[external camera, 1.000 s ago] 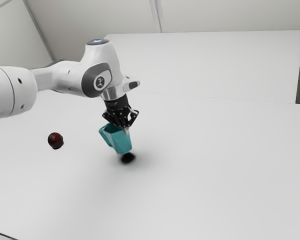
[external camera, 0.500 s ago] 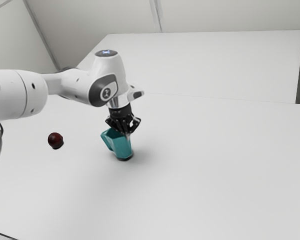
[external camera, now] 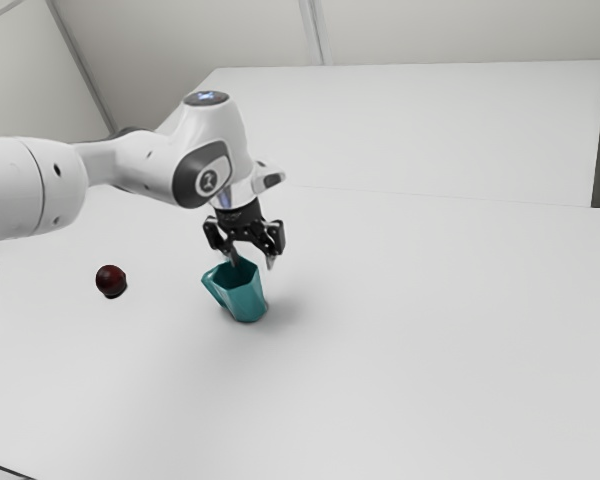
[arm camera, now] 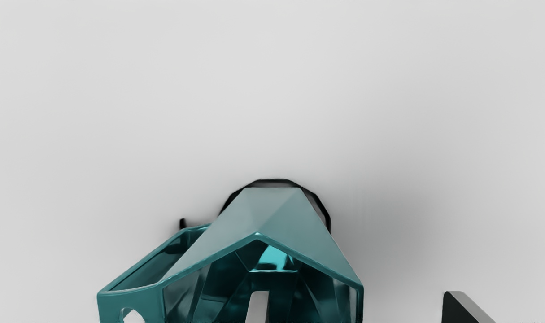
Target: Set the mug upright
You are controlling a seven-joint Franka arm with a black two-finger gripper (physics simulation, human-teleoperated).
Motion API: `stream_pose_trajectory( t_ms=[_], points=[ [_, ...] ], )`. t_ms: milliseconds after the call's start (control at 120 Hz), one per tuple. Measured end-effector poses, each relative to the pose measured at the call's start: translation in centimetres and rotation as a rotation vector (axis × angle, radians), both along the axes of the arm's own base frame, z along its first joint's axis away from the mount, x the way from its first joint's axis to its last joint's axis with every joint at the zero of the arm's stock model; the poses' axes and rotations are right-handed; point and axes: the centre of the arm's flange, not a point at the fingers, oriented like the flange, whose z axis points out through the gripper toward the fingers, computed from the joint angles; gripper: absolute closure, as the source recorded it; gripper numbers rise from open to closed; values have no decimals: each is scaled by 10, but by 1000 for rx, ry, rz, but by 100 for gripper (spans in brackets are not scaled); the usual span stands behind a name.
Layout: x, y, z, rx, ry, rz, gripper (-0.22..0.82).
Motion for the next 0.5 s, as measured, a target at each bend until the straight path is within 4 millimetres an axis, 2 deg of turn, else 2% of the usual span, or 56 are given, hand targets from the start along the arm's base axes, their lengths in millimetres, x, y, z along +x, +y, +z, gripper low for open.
stream_pose_trajectory(
  t_ms=[133,300,500],
  points=[
    [-4,0,23,-1,-30,0,12],
    [-10,4,57,0,-56,-4,5],
    [-7,8,132,3,-125,-36,2]
  ],
)
